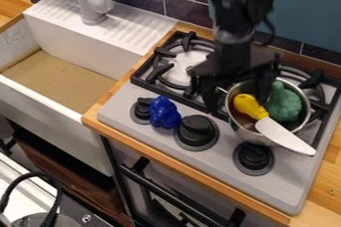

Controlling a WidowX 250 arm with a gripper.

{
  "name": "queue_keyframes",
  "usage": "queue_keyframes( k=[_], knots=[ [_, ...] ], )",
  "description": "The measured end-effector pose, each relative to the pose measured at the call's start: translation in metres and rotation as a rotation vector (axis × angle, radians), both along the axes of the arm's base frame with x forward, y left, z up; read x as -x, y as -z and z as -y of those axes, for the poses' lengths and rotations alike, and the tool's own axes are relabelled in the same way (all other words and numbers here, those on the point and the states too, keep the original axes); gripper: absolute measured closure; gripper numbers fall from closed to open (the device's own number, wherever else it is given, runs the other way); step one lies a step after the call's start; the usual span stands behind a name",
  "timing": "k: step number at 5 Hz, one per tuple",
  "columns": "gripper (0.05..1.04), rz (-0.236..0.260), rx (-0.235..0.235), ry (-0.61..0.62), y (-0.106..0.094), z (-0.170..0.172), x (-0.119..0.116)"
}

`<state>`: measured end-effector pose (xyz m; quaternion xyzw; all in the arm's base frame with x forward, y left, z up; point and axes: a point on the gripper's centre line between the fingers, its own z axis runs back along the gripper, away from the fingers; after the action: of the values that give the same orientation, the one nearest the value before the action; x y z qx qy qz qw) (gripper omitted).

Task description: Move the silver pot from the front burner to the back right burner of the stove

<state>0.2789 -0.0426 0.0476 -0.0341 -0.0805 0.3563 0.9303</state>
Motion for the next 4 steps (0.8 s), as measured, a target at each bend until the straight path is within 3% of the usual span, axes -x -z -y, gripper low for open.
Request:
queue_keyframes(
  k=[4],
  knots=[
    [0.083,0.015,0.022,-0.053,0.005,-0.01,0.012]
  ],
)
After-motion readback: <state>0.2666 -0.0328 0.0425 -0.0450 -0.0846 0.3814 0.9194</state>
